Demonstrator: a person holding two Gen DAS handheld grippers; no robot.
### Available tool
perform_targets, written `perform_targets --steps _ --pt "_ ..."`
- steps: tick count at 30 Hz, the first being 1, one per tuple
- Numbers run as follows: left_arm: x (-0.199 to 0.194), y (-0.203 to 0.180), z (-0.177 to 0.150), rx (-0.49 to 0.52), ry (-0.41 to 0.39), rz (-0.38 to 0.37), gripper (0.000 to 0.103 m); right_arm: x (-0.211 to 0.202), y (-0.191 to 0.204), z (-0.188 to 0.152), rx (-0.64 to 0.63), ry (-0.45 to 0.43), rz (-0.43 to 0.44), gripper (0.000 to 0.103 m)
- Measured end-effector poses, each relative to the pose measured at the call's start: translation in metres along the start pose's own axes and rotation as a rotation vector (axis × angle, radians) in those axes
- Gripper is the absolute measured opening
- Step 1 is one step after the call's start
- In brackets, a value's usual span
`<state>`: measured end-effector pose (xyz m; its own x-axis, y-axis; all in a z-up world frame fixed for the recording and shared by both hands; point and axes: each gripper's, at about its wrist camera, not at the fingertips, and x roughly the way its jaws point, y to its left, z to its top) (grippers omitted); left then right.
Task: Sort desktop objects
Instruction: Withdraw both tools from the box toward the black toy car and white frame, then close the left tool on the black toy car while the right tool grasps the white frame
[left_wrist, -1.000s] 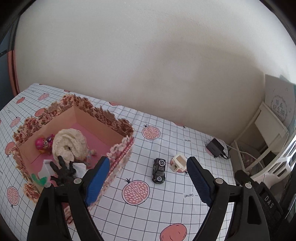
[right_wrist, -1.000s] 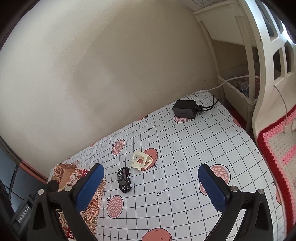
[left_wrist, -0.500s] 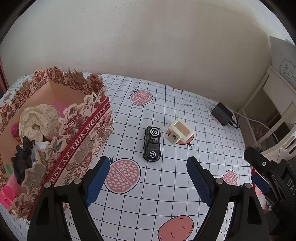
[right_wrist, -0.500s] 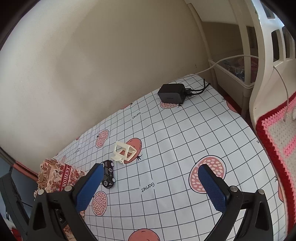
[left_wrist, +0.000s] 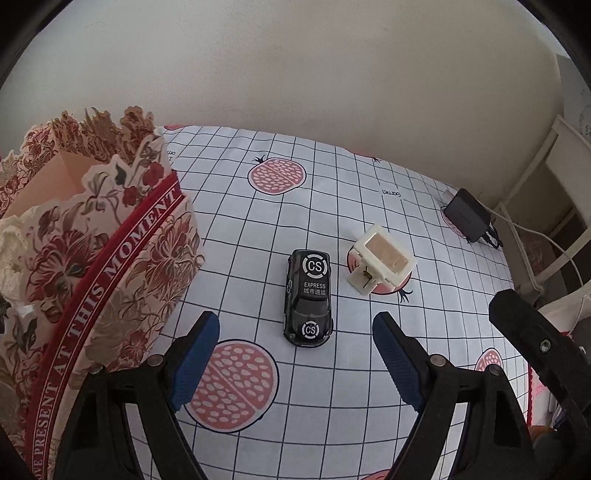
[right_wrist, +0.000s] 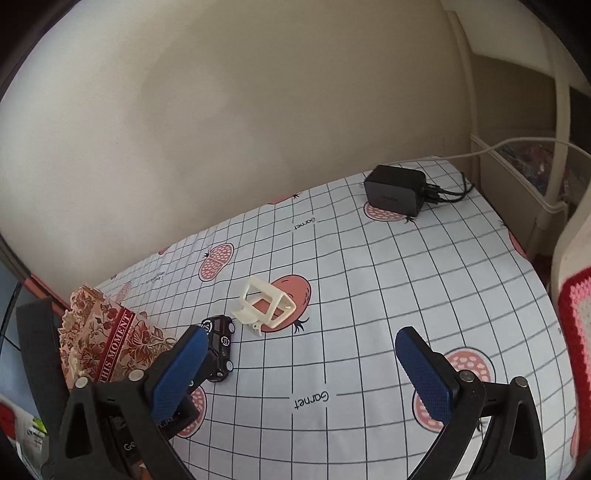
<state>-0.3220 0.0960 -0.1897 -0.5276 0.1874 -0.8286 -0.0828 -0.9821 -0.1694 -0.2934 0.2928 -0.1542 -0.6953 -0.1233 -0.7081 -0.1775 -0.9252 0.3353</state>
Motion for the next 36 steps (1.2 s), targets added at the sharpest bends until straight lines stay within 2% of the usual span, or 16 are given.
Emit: perform_targets --steps 4,13,22,25,29,32,36 --pt "0.009 -0.002 0.0 0.02 -0.019 0.006 0.085 0.014 0.007 0.005 -0.097 0.009 0.011 0.103" --pt "0.026 -0.007 -0.001 0.064 -0.054 0.007 0.085 0.051 0.015 0.009 -0.159 0.021 0.072 0.103" --pt "0.033 -0.001 -0.003 0.066 -0.083 0.027 0.07 0.076 0.029 0.005 -0.254 0.025 0.083 0.101" --pt "0.036 0.0 -0.004 0.066 -0.086 0.033 0.066 0.083 0.037 0.003 -0.311 0.038 0.075 0.097" --pt "0.037 -0.001 -0.006 0.086 -0.101 0.035 0.062 0.096 0.043 -0.003 -0.368 0.066 0.016 0.087" --pt "0.038 0.0 -0.006 0.08 -0.103 0.026 0.059 0.102 0.037 -0.003 -0.322 0.077 0.044 0.076" --pt "0.038 0.005 -0.007 0.056 -0.11 0.001 0.058 0.103 0.035 -0.003 -0.289 0.073 0.039 0.07"
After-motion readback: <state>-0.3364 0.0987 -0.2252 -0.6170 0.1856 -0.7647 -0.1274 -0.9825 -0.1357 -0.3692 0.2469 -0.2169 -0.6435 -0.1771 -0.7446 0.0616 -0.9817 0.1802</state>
